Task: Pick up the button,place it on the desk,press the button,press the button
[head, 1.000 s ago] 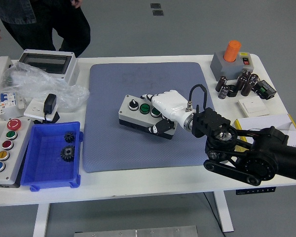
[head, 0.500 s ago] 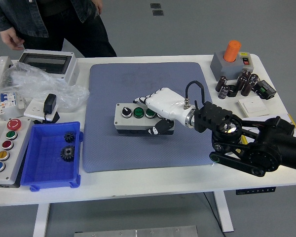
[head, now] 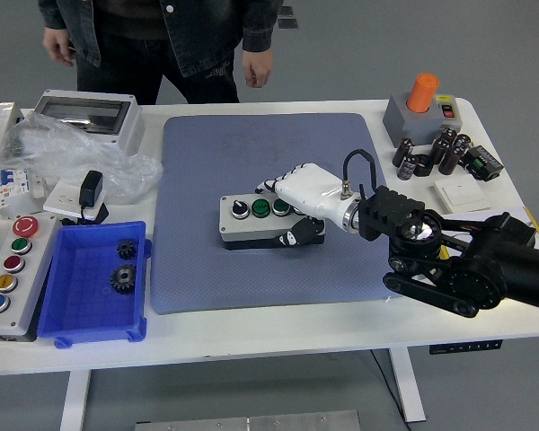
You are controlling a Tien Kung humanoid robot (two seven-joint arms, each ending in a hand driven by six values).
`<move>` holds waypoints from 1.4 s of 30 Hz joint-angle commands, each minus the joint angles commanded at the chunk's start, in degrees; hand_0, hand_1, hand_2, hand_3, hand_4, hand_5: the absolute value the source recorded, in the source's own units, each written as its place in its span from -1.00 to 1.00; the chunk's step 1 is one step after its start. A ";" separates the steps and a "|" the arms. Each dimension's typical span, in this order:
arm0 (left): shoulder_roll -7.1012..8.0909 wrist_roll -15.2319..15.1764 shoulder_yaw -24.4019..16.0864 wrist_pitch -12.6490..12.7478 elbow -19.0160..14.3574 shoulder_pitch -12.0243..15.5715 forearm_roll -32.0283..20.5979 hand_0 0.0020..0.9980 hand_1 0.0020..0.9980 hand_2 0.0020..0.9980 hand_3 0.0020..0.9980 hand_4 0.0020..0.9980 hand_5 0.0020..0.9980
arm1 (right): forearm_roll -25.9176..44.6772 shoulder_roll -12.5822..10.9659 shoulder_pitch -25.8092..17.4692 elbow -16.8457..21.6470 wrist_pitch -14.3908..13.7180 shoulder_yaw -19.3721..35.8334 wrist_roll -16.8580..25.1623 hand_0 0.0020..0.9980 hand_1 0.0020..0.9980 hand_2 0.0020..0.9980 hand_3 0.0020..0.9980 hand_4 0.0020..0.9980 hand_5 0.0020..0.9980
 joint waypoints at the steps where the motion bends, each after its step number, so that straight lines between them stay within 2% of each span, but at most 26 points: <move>1: 0.00 0.00 -0.01 0.00 0.00 -0.01 0.01 0.24 0.32 0.26 0.38 0.42 -0.27 | 0.04 0.00 0.01 -0.01 0.07 -0.02 -0.03 0.45 0.38 0.29 -0.20 -0.07 -1.00; 20: -0.01 0.02 -0.19 -0.07 -0.01 -0.07 0.25 0.24 0.32 0.26 0.39 0.42 -0.27 | 1.65 -0.28 -0.05 -0.29 3.69 1.29 -0.54 0.45 0.38 0.40 -0.14 -0.05 -1.00; 21: 0.00 0.02 -0.18 -0.07 0.00 -0.09 0.26 0.24 0.32 0.26 0.38 0.42 -0.28 | 1.62 -0.28 -0.05 -0.27 3.81 1.36 -0.58 0.50 0.41 0.47 0.24 0.34 -0.98; 26: 0.02 0.01 -0.13 -0.06 0.00 -0.07 0.21 0.24 0.32 0.26 0.38 0.42 -0.28 | 1.36 -0.28 -0.02 -0.30 4.22 1.53 -0.80 0.50 0.41 0.47 0.24 0.34 -0.98; 27: 0.02 0.00 -0.14 -0.06 0.00 -0.07 0.22 0.24 0.32 0.26 0.38 0.42 -0.28 | 1.27 -0.29 -0.02 -0.31 4.27 1.53 -0.83 0.57 0.47 0.57 0.41 0.47 -0.69; 32: 0.01 -0.01 -0.19 -0.07 0.00 -0.06 0.24 0.24 0.32 0.26 0.38 0.42 -0.28 | 1.25 -0.32 -0.04 -0.32 4.67 1.62 -0.89 0.57 0.47 0.57 0.41 0.47 -0.69; 33: 0.01 0.00 -0.17 -0.08 0.00 -0.05 0.24 0.24 0.31 0.26 0.38 0.42 -0.28 | 1.24 -0.31 -0.04 -0.31 4.78 1.66 -0.92 0.58 0.49 0.63 0.62 0.58 -0.67; 38: 0.02 0.00 -0.14 -0.08 0.00 -0.02 0.24 0.24 0.31 0.26 0.38 0.42 -0.28 | 1.22 -0.33 -0.09 -0.34 5.21 1.82 -1.13 0.58 0.49 0.63 0.62 0.58 -0.67; 39: 0.02 0.00 -0.14 -0.08 0.00 -0.02 0.23 0.24 0.32 0.26 0.37 0.41 -0.28 | 1.23 -0.34 -0.09 -0.34 5.26 1.84 -1.14 0.58 0.50 0.68 0.71 0.70 -0.57; 42: 0.01 0.02 -0.08 -0.09 0.01 -0.03 0.20 0.24 0.32 0.26 0.37 0.41 -0.28 | 1.31 -0.34 -0.09 -0.32 5.38 1.95 -1.18 0.58 0.50 0.68 0.71 0.70 -0.57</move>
